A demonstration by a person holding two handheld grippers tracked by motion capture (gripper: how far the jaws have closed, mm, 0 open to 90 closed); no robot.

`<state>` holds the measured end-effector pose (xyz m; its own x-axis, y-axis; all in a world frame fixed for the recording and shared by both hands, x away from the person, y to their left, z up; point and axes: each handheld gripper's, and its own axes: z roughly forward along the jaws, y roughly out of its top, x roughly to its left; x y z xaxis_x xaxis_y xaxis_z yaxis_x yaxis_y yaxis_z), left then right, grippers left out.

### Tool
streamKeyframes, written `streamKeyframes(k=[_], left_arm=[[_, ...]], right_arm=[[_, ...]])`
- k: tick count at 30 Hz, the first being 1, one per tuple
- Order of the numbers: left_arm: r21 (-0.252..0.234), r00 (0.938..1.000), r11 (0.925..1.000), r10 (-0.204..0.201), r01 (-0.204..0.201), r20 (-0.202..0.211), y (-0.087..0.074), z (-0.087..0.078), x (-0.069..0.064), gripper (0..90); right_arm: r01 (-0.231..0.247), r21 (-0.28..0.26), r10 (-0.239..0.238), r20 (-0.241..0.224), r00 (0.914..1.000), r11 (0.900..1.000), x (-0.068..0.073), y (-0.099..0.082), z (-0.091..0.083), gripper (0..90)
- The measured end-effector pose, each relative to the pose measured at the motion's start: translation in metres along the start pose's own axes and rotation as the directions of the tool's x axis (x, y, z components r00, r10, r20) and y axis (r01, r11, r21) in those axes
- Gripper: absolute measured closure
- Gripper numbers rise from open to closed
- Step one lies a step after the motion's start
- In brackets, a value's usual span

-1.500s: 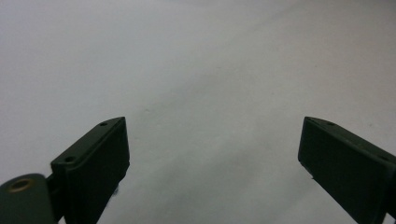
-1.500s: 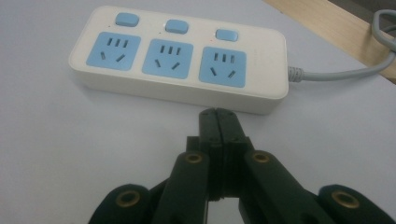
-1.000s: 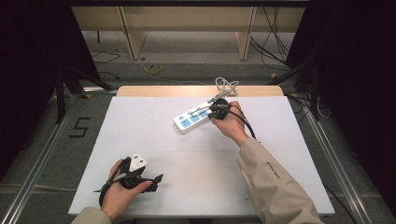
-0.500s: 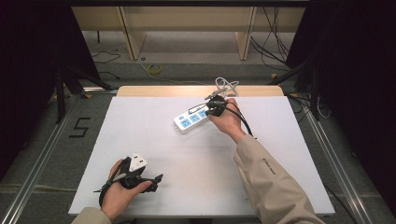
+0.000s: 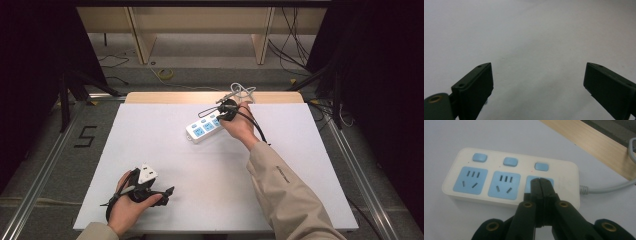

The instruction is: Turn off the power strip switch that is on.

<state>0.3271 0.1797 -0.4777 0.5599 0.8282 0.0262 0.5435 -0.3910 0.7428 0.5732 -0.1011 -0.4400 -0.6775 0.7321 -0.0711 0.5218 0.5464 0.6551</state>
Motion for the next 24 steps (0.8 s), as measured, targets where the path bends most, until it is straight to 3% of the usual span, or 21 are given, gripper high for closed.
streamKeyframes(k=[24], left_arm=[[-0.002, 1.0000, 1.0000, -0.001, 0.001, -0.001, -0.001, -0.001, 0.000, 8.5]], right_arm=[[-0.018, 0.006, 0.018, 0.001, 0.9998, 0.9998, -0.003, 0.020, 0.025, 90.0]])
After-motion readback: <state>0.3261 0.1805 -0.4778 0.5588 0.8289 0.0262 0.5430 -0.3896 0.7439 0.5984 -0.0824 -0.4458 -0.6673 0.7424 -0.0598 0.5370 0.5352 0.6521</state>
